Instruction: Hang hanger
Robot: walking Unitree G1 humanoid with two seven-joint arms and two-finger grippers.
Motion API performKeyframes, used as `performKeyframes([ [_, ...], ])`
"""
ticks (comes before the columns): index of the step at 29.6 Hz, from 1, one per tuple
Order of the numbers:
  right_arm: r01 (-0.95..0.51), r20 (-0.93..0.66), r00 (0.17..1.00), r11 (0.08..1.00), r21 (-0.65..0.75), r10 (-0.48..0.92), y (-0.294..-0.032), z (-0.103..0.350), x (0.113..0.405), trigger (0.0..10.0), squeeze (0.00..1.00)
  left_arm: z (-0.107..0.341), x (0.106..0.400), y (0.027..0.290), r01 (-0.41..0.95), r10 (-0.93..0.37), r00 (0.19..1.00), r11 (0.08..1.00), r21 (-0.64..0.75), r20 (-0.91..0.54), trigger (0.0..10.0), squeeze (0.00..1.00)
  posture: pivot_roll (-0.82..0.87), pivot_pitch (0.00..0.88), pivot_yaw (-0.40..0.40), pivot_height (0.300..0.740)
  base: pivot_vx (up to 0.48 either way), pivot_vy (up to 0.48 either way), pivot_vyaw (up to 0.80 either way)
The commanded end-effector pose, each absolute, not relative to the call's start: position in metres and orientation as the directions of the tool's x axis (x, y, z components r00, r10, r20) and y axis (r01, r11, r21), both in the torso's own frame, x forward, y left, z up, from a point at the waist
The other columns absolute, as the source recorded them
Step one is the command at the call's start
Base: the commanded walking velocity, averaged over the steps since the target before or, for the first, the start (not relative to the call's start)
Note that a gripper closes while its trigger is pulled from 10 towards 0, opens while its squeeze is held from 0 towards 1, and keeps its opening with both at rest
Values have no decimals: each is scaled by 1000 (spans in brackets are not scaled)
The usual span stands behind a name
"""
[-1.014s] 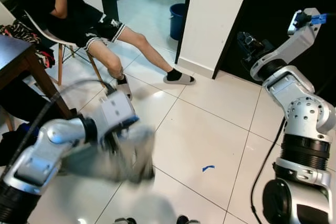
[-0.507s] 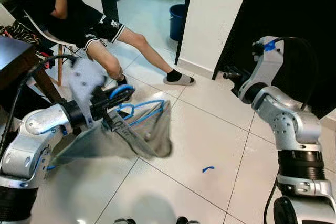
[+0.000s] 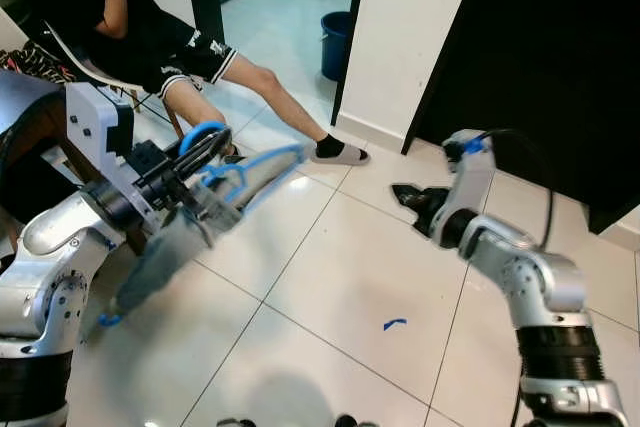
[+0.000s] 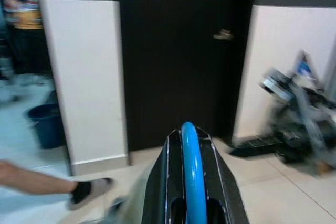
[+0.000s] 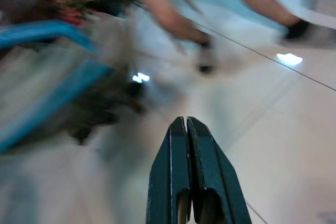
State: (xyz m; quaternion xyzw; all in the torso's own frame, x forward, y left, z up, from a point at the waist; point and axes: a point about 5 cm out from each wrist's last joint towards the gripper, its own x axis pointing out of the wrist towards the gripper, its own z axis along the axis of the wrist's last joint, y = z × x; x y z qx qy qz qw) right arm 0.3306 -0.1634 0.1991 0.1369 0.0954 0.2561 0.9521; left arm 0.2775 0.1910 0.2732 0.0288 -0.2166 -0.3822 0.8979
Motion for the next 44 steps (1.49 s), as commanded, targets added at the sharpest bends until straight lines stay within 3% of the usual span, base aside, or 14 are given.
performKeyframes([
  [1,-539,-32,817,782,314,576,-156,212,325,10000,0,276,272,187,703,-734,579,670,240,354,10000,0,101,160,-60,740,0,0,0],
  [2,-593,8,785,746,304,620,-148,219,322,10000,1000,279,271,187,706,-740,571,663,248,355,10000,0,100,159,-60,740,0,0,0],
  [9,-691,72,714,683,237,697,-129,232,312,10000,1000,285,270,186,691,-732,569,672,264,374,10000,0,108,158,-65,740,0,0,0],
  [16,-725,83,685,665,181,724,-133,234,307,10000,1000,294,268,187,683,-722,560,680,266,407,10000,0,107,158,-70,740,0,0,0],
  [17,-700,-2,712,710,70,702,-140,228,309,10000,855,302,264,181,700,-734,526,660,272,429,10000,0,107,156,-70,740,0,0,0],
  [19,-689,-35,723,724,25,689,-143,225,311,10000,855,306,262,178,708,-741,511,650,275,436,10000,0,107,156,-70,740,0,0,0],
  [20,-675,-63,737,738,-21,672,-143,222,313,10000,145,309,260,175,719,-744,493,640,271,451,10000,0,107,156,-69,740,0,0,0],
  [21,-667,-76,745,744,-43,663,-143,221,314,10000,145,311,260,174,725,-745,483,635,266,461,10000,0,108,155,-69,740,0,0,0],
  [22,-662,-76,749,747,-55,658,-141,220,315,10000,0,313,258,170,733,-752,470,624,270,463,10000,0,110,155,-69,740,0,0,0],
  [29,-634,-22,773,772,-47,633,-136,225,319,10000,0,314,255,165,742,-763,455,610,278,459,10000,0,116,155,-69,740,0,0,0],
  [32,-516,32,855,855,-46,518,-155,236,332,10000,0,313,256,167,733,-756,471,622,275,455,10000,0,115,157,-69,740,0,0,0],
  [35,-461,52,885,887,-42,462,-167,241,337,10000,0,314,256,167,731,-754,473,625,274,457,10000,0,115,156,-69,740,0,0,0],
  [44,-429,30,901,898,-94,433,-183,239,336,10000,0,316,252,160,742,-760,459,612,272,460,10000,0,112,159,-68,740,0,0,0],
])
